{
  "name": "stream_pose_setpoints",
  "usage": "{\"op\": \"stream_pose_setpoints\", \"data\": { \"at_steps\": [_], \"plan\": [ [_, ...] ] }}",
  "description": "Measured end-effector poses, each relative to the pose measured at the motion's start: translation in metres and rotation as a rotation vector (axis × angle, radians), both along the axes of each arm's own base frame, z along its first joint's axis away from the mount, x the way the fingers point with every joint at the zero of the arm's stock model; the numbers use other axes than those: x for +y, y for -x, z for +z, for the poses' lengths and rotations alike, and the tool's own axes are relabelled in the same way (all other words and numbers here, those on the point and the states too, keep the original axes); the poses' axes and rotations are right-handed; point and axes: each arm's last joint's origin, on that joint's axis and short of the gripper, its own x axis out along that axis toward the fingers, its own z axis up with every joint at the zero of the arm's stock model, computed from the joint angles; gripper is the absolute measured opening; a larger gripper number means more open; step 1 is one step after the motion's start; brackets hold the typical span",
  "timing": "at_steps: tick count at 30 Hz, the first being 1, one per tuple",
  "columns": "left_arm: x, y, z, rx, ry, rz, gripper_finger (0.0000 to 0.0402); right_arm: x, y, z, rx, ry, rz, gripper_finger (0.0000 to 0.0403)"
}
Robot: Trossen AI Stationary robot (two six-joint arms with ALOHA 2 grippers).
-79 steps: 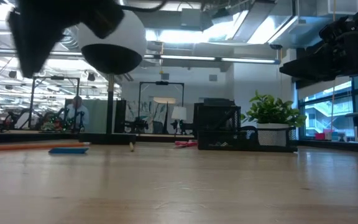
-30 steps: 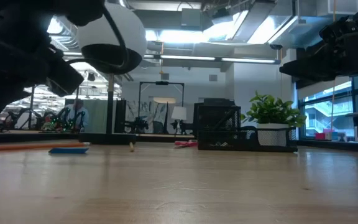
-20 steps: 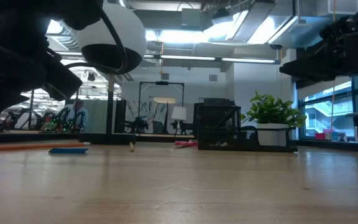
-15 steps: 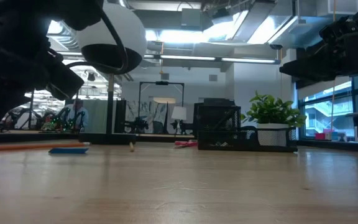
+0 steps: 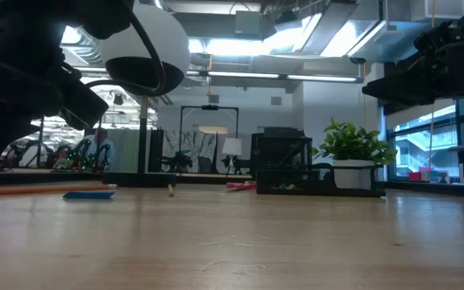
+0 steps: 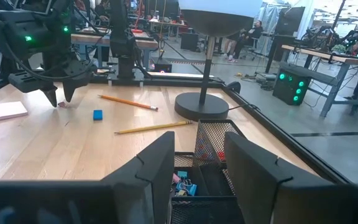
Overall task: Pick and place office supplies into organizer
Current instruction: Put the pink clip binder into the black desk organizer
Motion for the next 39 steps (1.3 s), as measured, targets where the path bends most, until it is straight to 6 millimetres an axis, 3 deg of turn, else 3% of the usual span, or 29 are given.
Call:
{"op": "stream_pose_setpoints", "data": {
  "at_steps": [9,25,39],
  "plan": [
    [0.002,0.007,-0.014,-0.028,0.023,0.027,0.0166,0.0,0.0,0.0,0.0,-0.001,0.0,0.0145],
    [0.001,0.009,-0.016,-0.01,0.035,0.023,0.0165,0.0,0.0,-0.001,0.006,-0.001,0.0,0.0145],
    [0.0,0.009,-0.016,-0.008,0.046,0.018,0.0118,0.0,0.0,-0.001,0.007,-0.002,0.0,0.0145]
  ]
}}
